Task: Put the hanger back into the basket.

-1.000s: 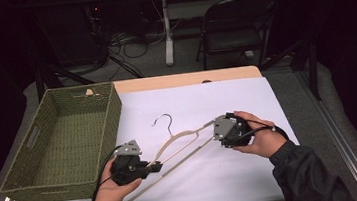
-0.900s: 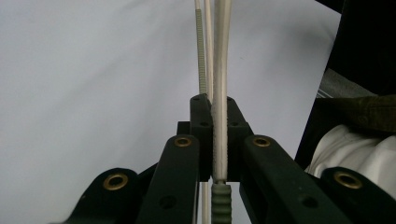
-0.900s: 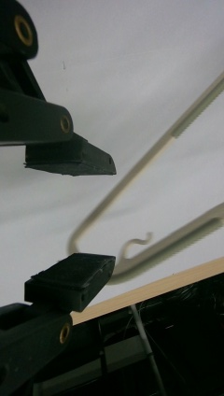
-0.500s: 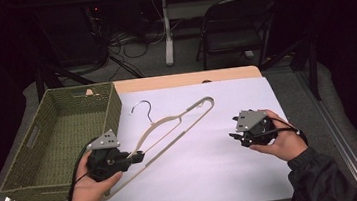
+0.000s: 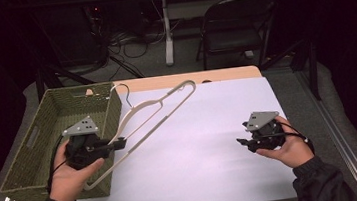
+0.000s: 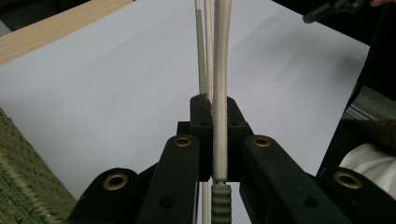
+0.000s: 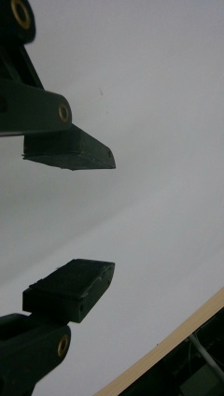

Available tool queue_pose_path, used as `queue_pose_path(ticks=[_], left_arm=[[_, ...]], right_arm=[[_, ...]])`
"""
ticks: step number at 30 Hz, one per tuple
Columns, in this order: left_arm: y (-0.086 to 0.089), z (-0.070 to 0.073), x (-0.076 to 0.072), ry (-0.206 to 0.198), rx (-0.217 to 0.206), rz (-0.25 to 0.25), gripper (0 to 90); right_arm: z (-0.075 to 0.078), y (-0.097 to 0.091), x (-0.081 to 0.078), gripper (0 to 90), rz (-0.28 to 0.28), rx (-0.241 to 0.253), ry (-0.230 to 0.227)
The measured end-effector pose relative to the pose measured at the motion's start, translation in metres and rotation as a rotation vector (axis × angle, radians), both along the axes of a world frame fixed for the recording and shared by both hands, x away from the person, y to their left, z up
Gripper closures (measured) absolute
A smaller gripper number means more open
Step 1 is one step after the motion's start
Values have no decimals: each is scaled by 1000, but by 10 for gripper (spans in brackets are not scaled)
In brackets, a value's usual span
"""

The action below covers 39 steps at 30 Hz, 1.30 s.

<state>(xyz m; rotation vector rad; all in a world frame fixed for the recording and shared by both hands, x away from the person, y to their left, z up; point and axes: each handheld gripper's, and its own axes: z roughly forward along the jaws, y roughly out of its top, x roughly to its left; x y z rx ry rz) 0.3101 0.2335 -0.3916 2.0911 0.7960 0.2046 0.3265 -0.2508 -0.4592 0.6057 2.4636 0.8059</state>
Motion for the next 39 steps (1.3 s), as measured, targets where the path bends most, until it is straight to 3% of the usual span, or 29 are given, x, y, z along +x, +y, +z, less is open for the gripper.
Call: queue_pose_path(ticks=[4,8,11,13,15,24,39], left_arm=[[16,9,5,-15,-8,25,871],[31,15,8,-23,-2,55,871],[44,19,11,-26,13,80,870],[49,20,13,-30,18,91,870],[65,23,16,-28,23,122,870],[112,20,25,-28,42,217,870],[166,6,37,-21,90,256,870]], right_arm=[[-9,-5,-4,365,-52,23,-4],[-22,-12,-4,353,-108,104,19],[-30,-17,-5,346,-143,132,31],[-34,-19,-7,344,-166,147,26],[-39,-21,-9,344,-191,157,10],[-47,-26,-11,344,-223,160,19],[-55,-27,-10,344,-230,143,24]])
